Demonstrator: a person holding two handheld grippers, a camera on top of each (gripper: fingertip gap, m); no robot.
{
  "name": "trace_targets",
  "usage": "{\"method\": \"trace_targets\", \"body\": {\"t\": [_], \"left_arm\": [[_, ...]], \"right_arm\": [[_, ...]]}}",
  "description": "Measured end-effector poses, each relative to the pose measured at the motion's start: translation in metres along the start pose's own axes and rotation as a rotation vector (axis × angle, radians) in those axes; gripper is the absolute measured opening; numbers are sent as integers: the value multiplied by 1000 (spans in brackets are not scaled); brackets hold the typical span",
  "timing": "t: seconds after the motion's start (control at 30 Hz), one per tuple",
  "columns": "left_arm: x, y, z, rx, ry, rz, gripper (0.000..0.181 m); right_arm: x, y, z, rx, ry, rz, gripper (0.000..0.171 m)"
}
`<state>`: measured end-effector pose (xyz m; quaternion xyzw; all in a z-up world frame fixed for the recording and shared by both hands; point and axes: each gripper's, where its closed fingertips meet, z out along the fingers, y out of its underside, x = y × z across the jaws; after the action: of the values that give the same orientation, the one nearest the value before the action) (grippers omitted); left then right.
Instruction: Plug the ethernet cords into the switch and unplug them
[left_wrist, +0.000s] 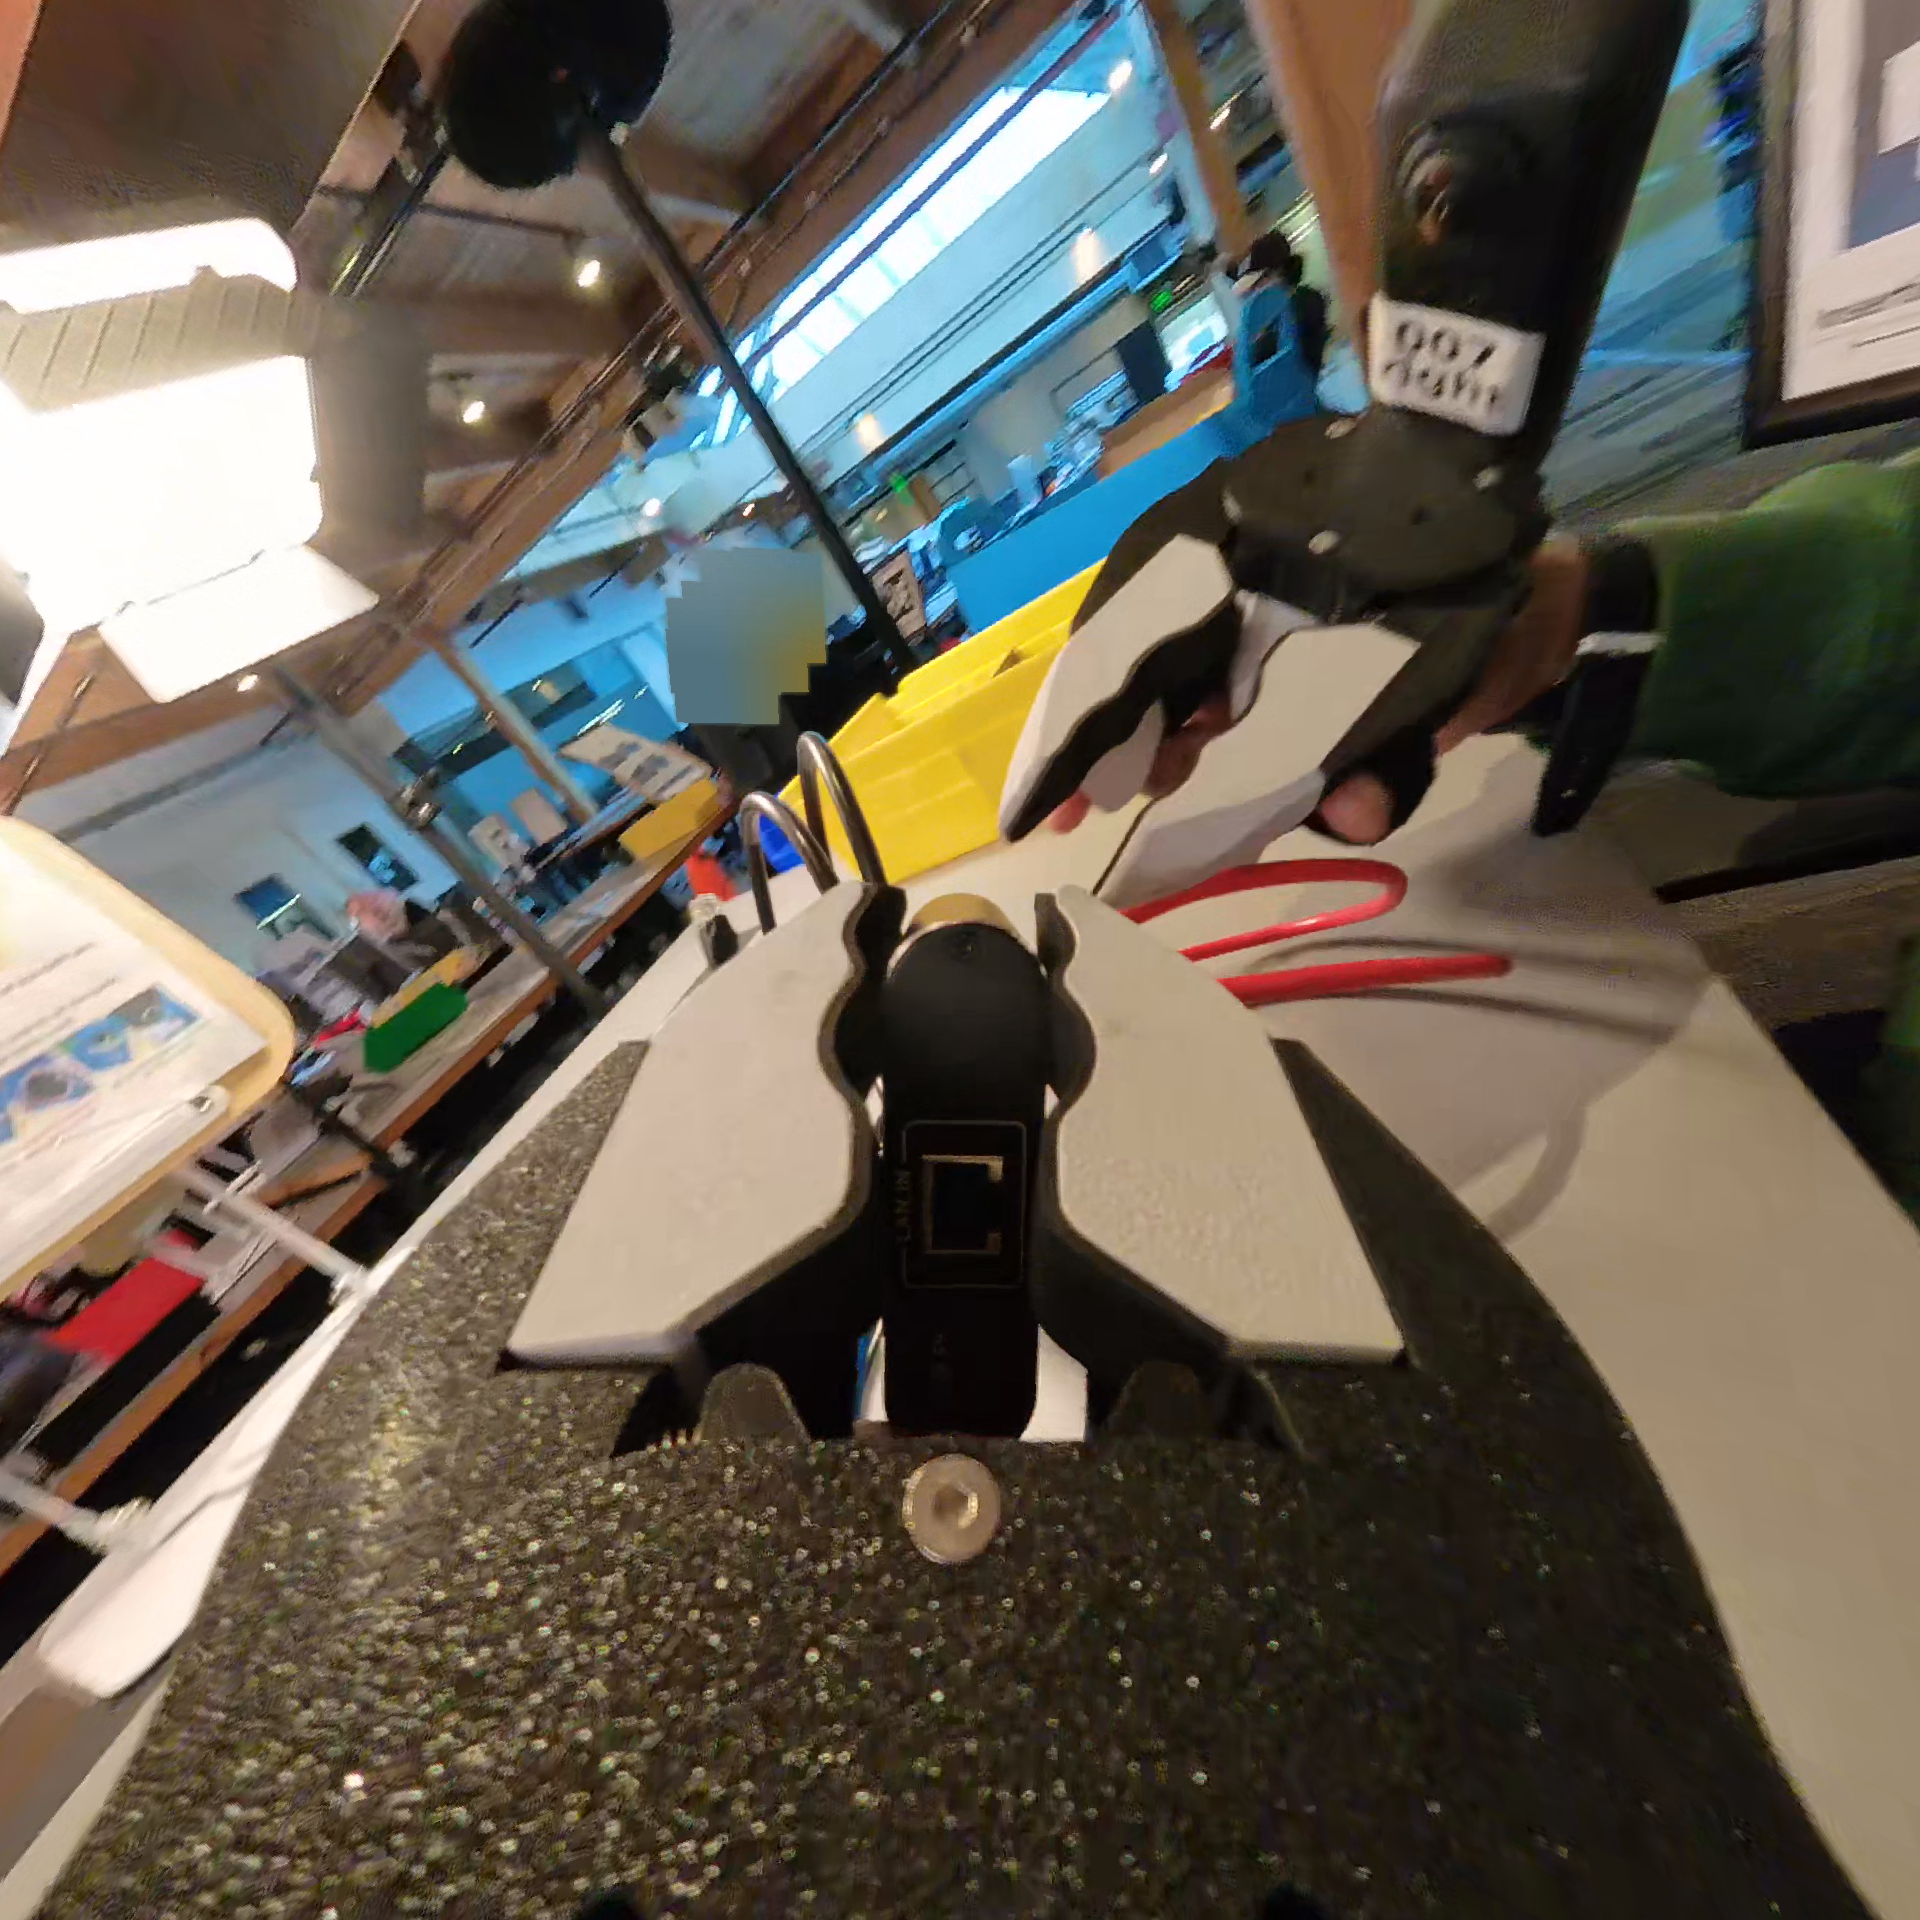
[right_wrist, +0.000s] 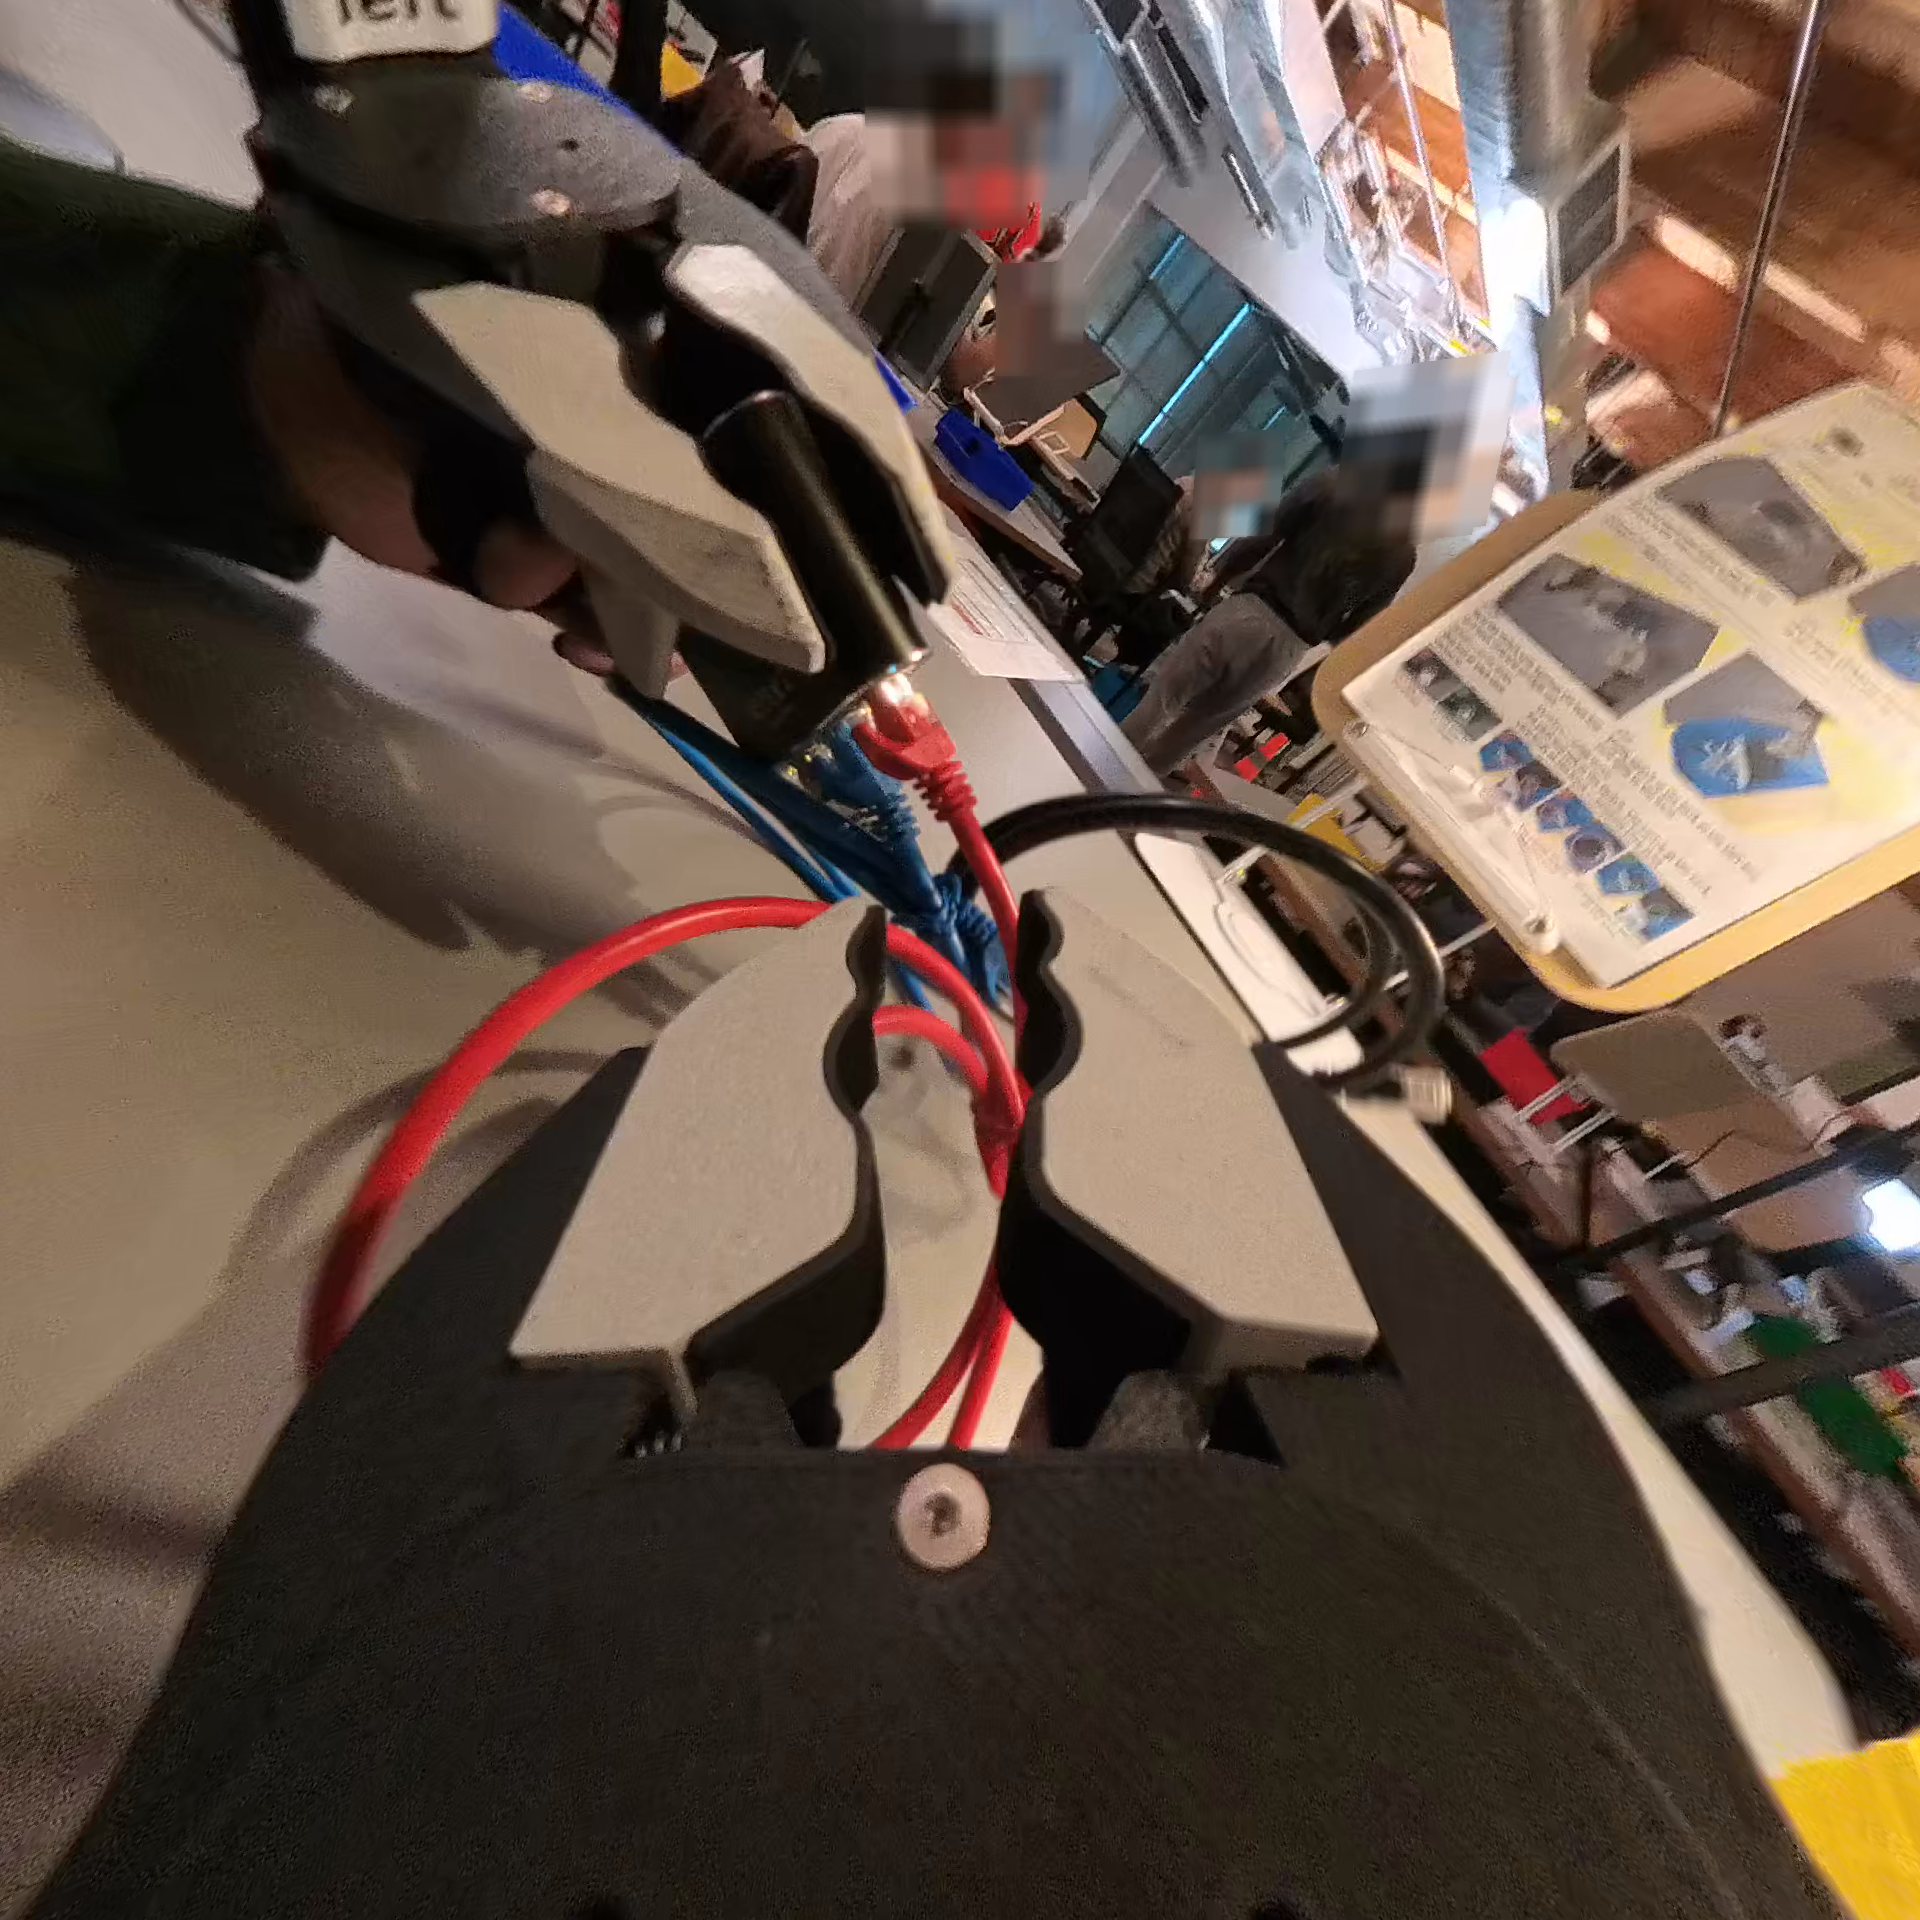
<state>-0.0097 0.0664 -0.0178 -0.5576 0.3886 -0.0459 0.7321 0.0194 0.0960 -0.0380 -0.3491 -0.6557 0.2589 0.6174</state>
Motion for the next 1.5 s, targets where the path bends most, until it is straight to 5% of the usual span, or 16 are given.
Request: {"method": "trace_targets", "body": {"t": [0.2, 0.5, 0.9, 1.5], "left_arm": [[29, -18, 2, 99, 150, 4, 28], [48, -16, 4, 105, 242, -8, 27], [43, 25, 18, -131, 111, 198, 40], [35, 25, 23, -264, -123, 645, 36]], "right_arm": [[-17, -27, -8, 104, -30, -118, 25], [-35, -17, 1, 36, -78, -201, 19], [-30, -3, -4, -23, -56, -297, 17], [-21, 21, 1, -191, 25, -400, 16]]}}
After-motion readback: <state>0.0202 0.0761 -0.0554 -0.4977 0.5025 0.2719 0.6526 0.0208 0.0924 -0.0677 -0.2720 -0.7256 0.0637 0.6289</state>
